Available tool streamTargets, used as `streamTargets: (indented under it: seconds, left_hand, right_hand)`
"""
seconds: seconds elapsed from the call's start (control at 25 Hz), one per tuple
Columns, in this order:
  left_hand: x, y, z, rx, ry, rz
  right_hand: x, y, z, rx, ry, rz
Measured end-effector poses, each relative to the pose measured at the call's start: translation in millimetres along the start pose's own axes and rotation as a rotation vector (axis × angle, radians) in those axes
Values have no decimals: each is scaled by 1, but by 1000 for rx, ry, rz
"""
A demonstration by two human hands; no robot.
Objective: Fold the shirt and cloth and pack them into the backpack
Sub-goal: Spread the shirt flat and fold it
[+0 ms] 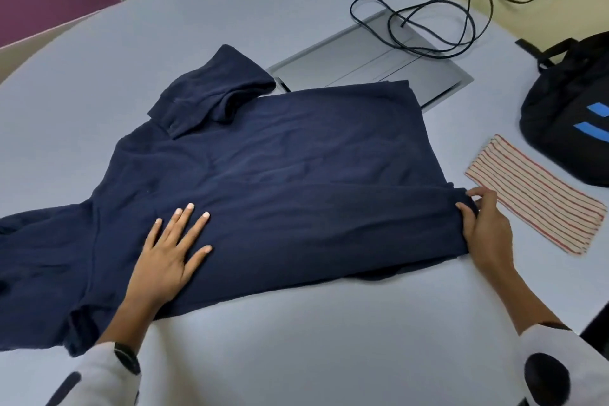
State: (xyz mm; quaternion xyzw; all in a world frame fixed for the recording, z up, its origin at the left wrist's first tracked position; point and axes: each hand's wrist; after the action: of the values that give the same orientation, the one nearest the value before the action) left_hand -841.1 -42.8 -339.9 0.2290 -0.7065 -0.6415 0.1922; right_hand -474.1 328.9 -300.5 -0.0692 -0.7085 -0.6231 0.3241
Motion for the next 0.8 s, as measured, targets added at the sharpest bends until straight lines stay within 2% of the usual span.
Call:
streamTargets:
  seconds: [0.12,0.2,0.28,0.36,0.48,0.56,0.68,0.8]
  left_hand:
    - [3,4,0,92,2,40]
    - [-3,7,-2,59,32,25]
    - [-15,14,-5,-44,46,-6]
    - [-32,19,-2,-160,-15,-65]
    - [-64,21,12,-160,-83,-168]
    - [-80,15,21,-100,-92,-223]
    - [-85,3,21,-15,-78,-189]
    - [-79,0,14,5,-70,-123]
  right_hand:
    - [-3,-4,2,44,28,-220]
    - [-6,-6,3,56,40,-348]
    - [-6,-6,4,-23,100,-406]
    - [6,-10,3,-114,171,-405]
    - [47,-41,-16,-143,392,-360]
    - [84,-81,-42,25,592,-335]
    - [123,-131,-75,321,744,-365]
    - [113,-129,-67,320,774,-476]
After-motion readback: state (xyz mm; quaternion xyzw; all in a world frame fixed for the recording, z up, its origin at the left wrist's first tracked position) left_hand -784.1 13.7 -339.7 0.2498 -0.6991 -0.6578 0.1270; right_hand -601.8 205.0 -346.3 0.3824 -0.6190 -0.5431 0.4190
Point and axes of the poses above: each hand's wrist, its own z-axis towards the middle knuckle, its own y-axis out of the back of the hand, x = y × z, and after that the axes turned 3 degrees about y, right-handed
